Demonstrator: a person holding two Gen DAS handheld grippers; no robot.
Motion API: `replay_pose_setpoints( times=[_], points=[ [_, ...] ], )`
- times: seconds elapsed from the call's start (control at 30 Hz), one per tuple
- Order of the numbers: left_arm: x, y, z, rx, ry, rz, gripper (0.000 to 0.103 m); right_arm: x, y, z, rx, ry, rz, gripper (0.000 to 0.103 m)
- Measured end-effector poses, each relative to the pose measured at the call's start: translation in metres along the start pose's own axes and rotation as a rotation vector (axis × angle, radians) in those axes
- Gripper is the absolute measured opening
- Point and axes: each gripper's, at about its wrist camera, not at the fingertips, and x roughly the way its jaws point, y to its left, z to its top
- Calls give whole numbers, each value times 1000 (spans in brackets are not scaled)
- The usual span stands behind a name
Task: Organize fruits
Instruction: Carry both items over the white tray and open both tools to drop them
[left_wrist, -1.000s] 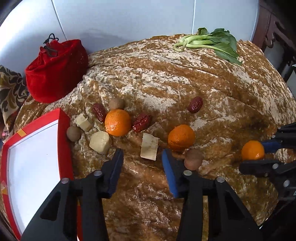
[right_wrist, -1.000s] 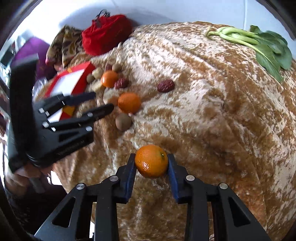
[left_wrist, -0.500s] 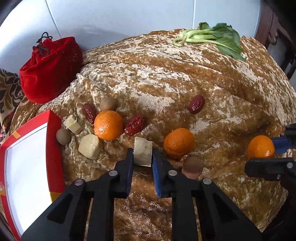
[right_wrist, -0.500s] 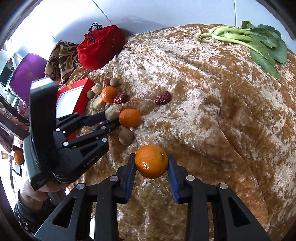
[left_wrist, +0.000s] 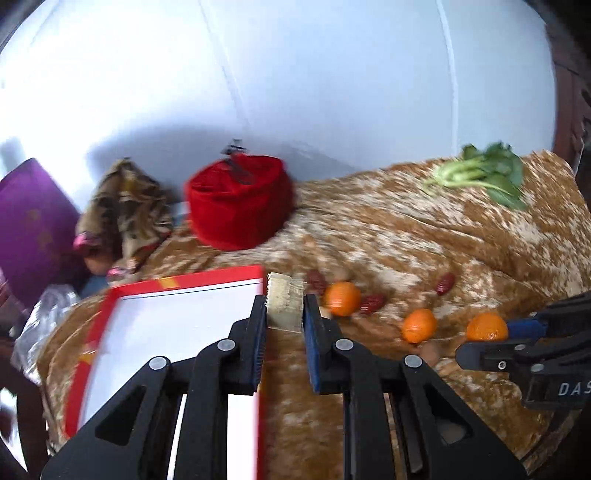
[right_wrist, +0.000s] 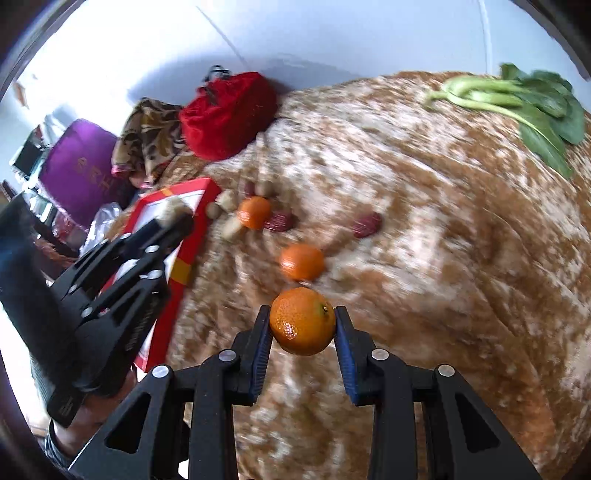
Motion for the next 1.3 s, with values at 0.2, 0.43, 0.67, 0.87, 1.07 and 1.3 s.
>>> replay_pose_setpoints(
  times=[0.2,0.43,0.67,0.87,1.07,1.3],
  points=[
    [-13,59,-14,-121,22,191,17,22,53,5,-126,-8,54,33],
    [-3,103,-53,-221,159,328,17,55,122,13,-301,-17,118,33],
    [20,129,-96,-339,337,259,17,94,176,-2,-424,29,166,33],
    [24,130,-98,-352,362,271,17,117,187,-16,-456,95,163,36],
    [8,121,-78,-312,259,373,51,98,179,-9,-421,71,179,39],
    [-19,85,-42,-233,70,389,71,27,138,19,-308,-79,146,46]
  ],
)
